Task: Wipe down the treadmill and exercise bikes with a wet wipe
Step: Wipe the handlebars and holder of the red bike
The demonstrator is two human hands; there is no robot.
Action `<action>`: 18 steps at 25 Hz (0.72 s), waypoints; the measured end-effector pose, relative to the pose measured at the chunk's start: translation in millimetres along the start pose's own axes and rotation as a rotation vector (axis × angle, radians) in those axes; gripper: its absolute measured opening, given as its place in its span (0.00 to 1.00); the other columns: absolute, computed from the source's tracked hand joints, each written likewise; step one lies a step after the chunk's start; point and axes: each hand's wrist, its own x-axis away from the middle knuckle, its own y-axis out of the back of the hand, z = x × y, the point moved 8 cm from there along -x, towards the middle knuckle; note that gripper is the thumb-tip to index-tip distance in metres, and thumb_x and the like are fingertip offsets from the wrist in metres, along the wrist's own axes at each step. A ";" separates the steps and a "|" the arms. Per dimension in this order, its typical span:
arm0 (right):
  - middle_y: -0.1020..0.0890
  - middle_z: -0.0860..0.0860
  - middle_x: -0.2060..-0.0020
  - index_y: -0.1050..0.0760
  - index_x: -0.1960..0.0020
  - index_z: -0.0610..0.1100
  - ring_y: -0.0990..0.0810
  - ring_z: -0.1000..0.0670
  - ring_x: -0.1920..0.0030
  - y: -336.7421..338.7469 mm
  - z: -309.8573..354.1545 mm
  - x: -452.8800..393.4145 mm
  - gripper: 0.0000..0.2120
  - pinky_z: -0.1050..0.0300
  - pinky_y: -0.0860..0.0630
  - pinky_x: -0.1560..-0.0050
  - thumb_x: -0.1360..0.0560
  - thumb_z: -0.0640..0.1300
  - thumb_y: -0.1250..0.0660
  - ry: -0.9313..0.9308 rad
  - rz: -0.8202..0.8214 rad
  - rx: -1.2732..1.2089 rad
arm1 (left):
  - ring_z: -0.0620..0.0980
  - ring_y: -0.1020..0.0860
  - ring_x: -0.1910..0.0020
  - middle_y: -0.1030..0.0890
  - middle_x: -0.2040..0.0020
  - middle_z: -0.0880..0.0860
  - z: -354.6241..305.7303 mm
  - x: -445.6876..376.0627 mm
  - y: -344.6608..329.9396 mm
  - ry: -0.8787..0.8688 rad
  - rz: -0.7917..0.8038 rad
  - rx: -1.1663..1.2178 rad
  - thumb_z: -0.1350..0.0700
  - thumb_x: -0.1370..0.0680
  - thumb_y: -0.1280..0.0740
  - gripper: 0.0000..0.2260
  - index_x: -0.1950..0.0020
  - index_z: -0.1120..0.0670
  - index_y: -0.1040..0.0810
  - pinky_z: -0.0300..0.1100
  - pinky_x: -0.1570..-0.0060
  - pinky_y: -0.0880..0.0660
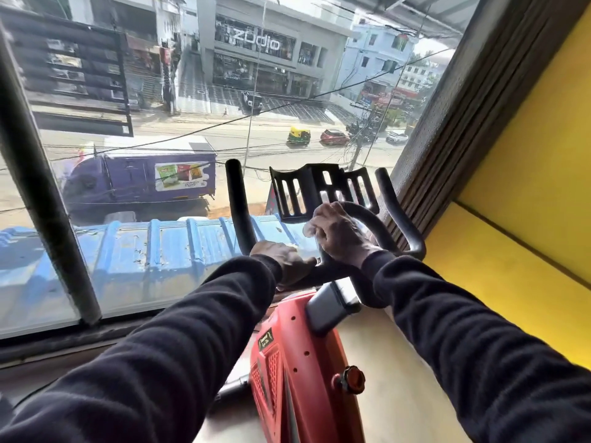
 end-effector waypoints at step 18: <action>0.21 0.46 0.54 0.17 0.47 0.43 0.20 0.46 0.56 10.3 -24.2 13.2 0.08 0.58 0.23 0.51 0.24 0.38 0.32 -0.424 -0.246 -0.191 | 0.57 0.23 0.44 0.21 0.39 0.55 8.0 -22.0 -9.2 0.059 -0.022 0.164 0.30 0.23 0.51 0.27 0.51 0.51 0.25 0.48 0.46 0.27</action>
